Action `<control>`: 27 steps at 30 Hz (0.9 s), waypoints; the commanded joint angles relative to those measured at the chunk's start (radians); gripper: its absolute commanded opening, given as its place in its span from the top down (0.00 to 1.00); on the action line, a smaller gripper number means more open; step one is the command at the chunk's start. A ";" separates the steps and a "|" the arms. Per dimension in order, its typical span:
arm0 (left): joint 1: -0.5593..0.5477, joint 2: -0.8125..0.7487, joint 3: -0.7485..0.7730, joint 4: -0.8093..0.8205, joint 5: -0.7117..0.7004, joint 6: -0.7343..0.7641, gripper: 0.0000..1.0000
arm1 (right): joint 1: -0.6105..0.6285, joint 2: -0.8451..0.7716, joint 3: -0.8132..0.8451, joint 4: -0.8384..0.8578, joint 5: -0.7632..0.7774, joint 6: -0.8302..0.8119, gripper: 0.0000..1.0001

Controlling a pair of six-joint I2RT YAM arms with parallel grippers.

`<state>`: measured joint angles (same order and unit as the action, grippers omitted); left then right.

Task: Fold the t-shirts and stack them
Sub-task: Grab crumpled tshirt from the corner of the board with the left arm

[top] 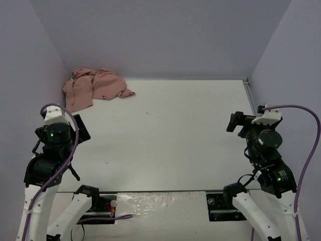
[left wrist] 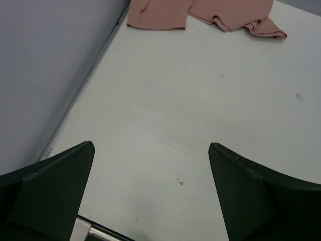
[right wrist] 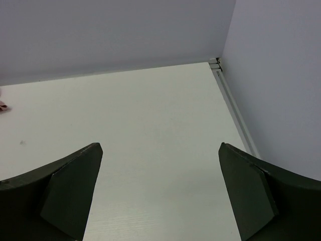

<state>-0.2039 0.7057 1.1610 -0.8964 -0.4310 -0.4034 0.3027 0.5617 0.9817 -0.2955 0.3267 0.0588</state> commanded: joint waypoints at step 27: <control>0.497 1.229 0.482 0.604 0.177 -0.143 0.28 | 0.007 0.175 -0.034 0.087 -0.288 0.056 0.00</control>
<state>0.2528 1.8326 1.4948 -0.3440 -0.2323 -0.5919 0.3027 0.7055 0.9538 -0.2884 0.0848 0.1030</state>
